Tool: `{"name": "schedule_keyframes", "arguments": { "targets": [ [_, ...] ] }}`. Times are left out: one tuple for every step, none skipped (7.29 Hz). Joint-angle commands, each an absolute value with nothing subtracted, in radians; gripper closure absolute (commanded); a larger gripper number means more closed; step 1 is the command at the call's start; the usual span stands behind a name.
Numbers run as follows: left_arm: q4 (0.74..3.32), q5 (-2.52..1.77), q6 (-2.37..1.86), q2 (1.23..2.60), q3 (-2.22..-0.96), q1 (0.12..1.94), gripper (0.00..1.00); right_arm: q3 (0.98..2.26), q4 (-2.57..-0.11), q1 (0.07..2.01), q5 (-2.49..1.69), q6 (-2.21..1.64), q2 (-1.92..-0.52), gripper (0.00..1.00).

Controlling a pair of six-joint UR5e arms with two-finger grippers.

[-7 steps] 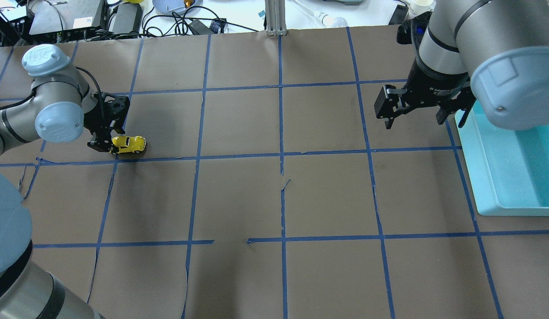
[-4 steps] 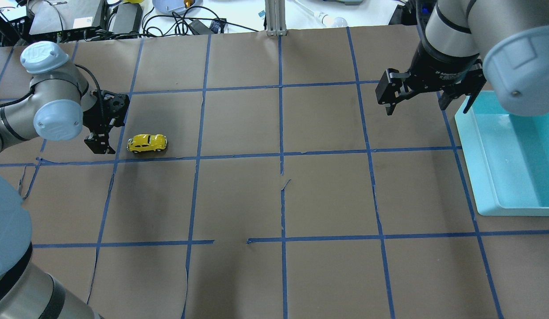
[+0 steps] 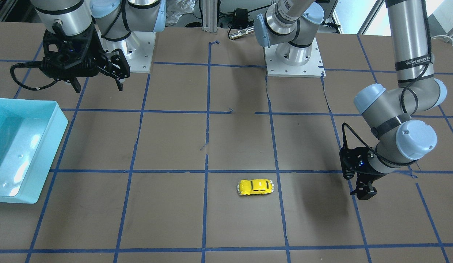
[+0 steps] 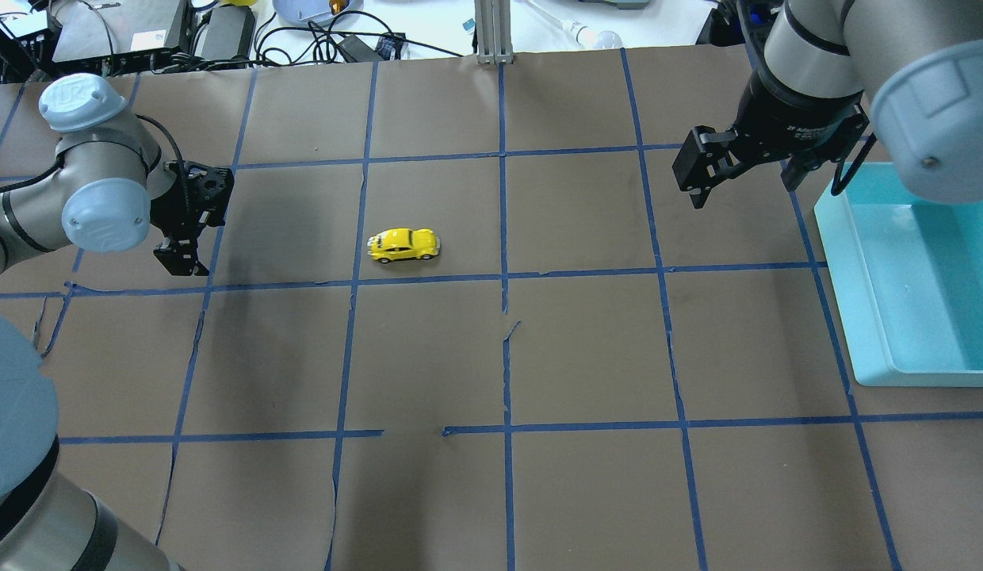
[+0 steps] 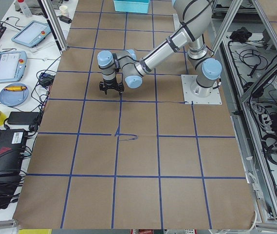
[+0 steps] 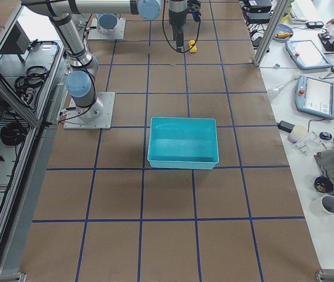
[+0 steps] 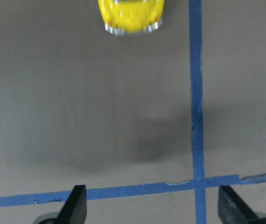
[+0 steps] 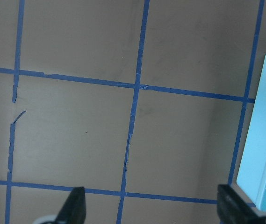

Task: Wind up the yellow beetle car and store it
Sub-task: 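Release the car so it rolls toward the right gripper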

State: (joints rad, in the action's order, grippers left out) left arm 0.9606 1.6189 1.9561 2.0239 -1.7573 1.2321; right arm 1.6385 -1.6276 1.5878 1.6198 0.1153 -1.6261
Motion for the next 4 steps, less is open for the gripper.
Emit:
{"name": "schedule_keyframes", "arguments": {
  "targets": [
    [0.962,1.618,1.925,2.019,-1.758,1.239,0.0,1.64,-1.621,1.588,1.631,0.107,-1.626,0.0],
    [0.994,1.621,1.834,1.999,-1.761,1.258,0.0,1.64,-1.623,1.588,1.631,0.107,-1.626,0.0],
    [1.075,1.621,1.713,1.952,-1.752,1.311,0.0,1.64,-1.624,1.589,1.631,0.107,-1.626,0.0],
    [1.148,1.624,1.569,1.897,-1.738,1.36,0.0,1.641,-1.621,1.589,1.632,0.107,-1.626,0.0]
  ]
}}
